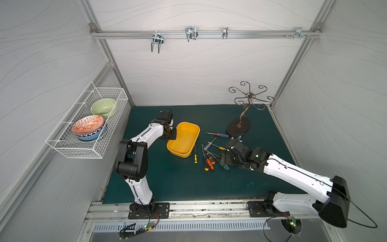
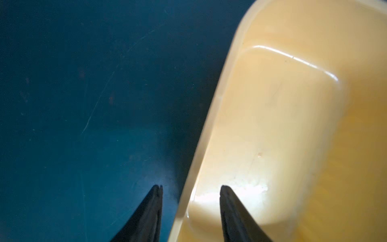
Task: Put the screwdriver on the desktop into the storage box
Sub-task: Move the storage box to the center of the board.
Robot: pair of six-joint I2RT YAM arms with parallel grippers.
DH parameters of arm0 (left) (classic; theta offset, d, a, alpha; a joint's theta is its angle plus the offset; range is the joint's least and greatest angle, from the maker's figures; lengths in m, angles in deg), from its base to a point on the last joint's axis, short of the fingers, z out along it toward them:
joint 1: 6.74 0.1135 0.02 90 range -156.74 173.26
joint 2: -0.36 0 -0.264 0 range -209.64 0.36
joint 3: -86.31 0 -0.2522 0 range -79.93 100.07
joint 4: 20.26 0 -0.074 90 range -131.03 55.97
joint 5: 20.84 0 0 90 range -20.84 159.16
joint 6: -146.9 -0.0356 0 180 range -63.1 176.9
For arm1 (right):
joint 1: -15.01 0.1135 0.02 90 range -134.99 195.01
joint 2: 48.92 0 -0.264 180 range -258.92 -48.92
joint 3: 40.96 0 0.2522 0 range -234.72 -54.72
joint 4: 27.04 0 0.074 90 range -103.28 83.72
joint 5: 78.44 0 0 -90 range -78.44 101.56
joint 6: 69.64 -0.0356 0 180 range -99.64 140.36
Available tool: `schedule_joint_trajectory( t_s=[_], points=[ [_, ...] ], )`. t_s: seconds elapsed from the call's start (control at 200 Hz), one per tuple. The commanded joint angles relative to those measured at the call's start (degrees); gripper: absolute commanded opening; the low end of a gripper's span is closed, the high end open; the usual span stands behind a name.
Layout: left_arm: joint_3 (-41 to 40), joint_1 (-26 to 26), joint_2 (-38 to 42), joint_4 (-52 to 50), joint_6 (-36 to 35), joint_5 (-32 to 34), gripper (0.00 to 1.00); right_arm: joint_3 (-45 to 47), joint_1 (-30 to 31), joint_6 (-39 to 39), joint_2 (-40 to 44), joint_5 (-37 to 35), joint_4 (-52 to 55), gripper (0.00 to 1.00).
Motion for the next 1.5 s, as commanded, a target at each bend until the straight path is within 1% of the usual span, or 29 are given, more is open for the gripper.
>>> schedule_joint_trajectory(
  t_s=[0.0,0.065,0.115,0.195,0.315,0.425,0.475,0.54,0.635,0.685,0.8,0.956,1.041,1.131,1.281,1.376,1.496],
  points=[
    [1.8,-0.55,-0.98,1.18,-1.24,2.54,0.4,0.8,0.12,-1.08,1.57,-1.69,1.81,0.88],
    [1.14,-0.55,-0.88,1.97,-1.58,4.05,0.33,1.03,0.12,-1.24,1.91,-2.04,1.98,0.88],
    [0.72,-0.55,-0.68,2.52,-1.93,4.54,0.3,1.23,0.17,-1.34,2.21,-2.26,2.07,0.88],
    [0.39,-0.55,-0.52,2.87,-2.14,4.76,0.22,1.58,0.12,-1.53,2.69,-2.6,2.08,0.88],
    [-0.18,-0.55,-0.34,3.23,-2.39,5.23,0.16,1.68,0.17,-1.5,3.21,-2.96,2.15,0.88],
    [-0.54,-0.55,-0.17,3.27,-2.78,5.63,0.14,1.65,0.12,-1.47,3.49,-3.31,2.19,0.88],
    [-0.6,-0.5,-0.05,3.17,-2.85,5.72,0.1,1.58,0.12,-1.49,3.61,-3.4,2.24,0.88],
    [-0.59,-0.55,0.29,3.04,-2.75,5.64,0.08,1.59,0.12,-1.52,3.88,-3.54,2.25,0.87],
    [-0.95,-0.55,1.89,2.64,-2.25,5.37,0.02,1.59,0.12,-1.34,4.31,-3.81,2.25,0.87],
    [-1.45,-0.55,3.38,2.56,-1.71,5.37,0.0,1.46,0.12,-0.99,4.41,-3.93,2.17,0.87],
    [-4.27,-0.55,8.26,2.86,0.68,6.32,0.0,0.89,0.15,0.5,4.6,-3.59,1.54,0.86],
    [-11.25,-0.46,16.42,3.98,4.74,7.67,0.0,0.32,0.21,3.05,4.46,-1.83,-0.46,0.86],
    [-14.59,-0.3,20.58,3.62,6.74,8.9,0.0,-1.05,0.77,4.28,2.31,-0.22,-0.81,0.85],
    [-17.19,-0.03,23.35,2.52,8.83,9.57,0.0,-3.2,2.89,5.12,-1.29,0.45,-1.07,0.84],
    [-20.48,0.47,25.26,0.83,10.8,10.55,0.0,-8.68,7.02,5.82,-10.09,1.21,-0.11,0.82],
    [-22.29,1.04,25.78,0.1,11.98,10.43,0.0,-12.45,8.32,6.11,-16.24,2.83,0.56,0.76],
    [-24.08,1.75,26.74,0.13,13.34,9.8,0.0,-17.65,9.9,6.05,-23.4,3.18,2.13,0.69]
  ],
)
